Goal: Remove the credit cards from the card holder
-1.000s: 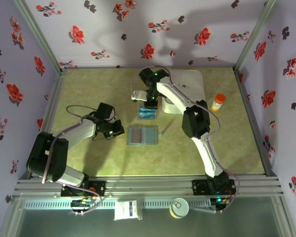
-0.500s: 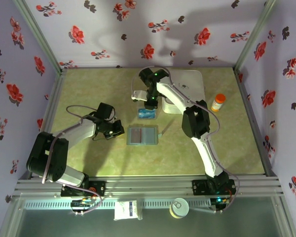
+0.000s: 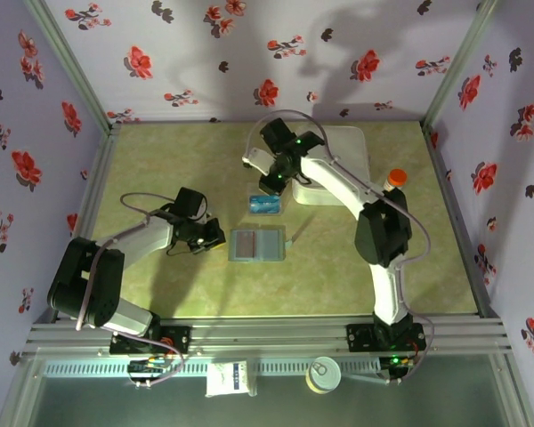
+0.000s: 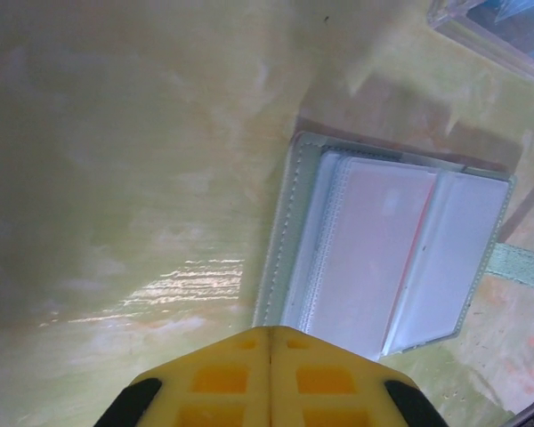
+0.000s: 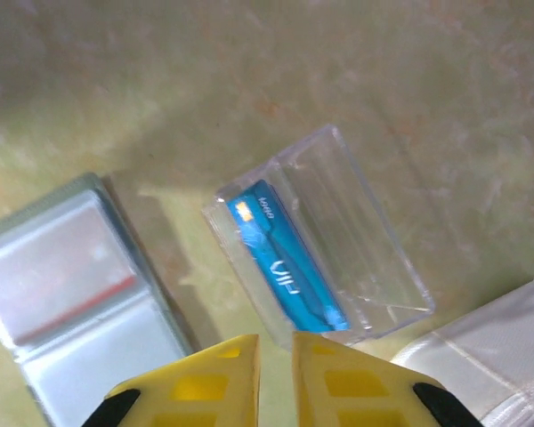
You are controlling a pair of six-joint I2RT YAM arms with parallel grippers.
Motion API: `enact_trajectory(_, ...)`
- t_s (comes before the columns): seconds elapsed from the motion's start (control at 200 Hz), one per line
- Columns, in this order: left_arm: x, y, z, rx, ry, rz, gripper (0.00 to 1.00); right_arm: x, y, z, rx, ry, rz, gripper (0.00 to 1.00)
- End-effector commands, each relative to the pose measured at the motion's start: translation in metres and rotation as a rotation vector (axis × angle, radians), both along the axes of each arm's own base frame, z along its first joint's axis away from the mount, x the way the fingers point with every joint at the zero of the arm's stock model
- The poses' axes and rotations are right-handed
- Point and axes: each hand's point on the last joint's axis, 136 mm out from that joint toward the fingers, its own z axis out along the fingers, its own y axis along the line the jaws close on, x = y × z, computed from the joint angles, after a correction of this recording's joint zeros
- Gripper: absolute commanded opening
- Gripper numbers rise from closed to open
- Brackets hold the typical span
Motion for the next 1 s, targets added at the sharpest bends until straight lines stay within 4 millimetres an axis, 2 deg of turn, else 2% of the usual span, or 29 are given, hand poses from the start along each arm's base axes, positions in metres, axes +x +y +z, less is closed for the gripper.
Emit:
enact_trajectory(0.0, -0.004, -0.002, 0.000, -0.031, 0.011, 0.004, 0.06, -0.005, 0.023, 0.016, 0.167, 0.025, -0.176, 0.18)
enact_trajectory(0.165, -0.011, -0.006, -0.006, -0.038, 0.027, -0.009, 0.06, -0.018, 0.029, 0.012, 0.281, 0.090, -0.394, 0.17)
enact_trajectory(0.34, -0.019, -0.014, -0.015, -0.031, 0.050, -0.035, 0.06, -0.042, 0.034, 0.003, 0.371, 0.151, -0.496, 0.16)
enact_trajectory(0.63, -0.030, -0.021, -0.029, -0.016, 0.083, -0.051, 0.06, -0.064, 0.022, -0.015, 0.361, 0.203, -0.565, 0.16)
enact_trajectory(0.725, -0.033, -0.023, -0.032, -0.017, 0.085, -0.051, 0.06, -0.070, 0.020, -0.015, 0.358, 0.209, -0.565, 0.16)
enact_trajectory(0.995, -0.029, -0.027, -0.021, -0.033, 0.054, -0.038, 0.06, -0.087, 0.013, -0.025, 0.379, 0.243, -0.611, 0.16)
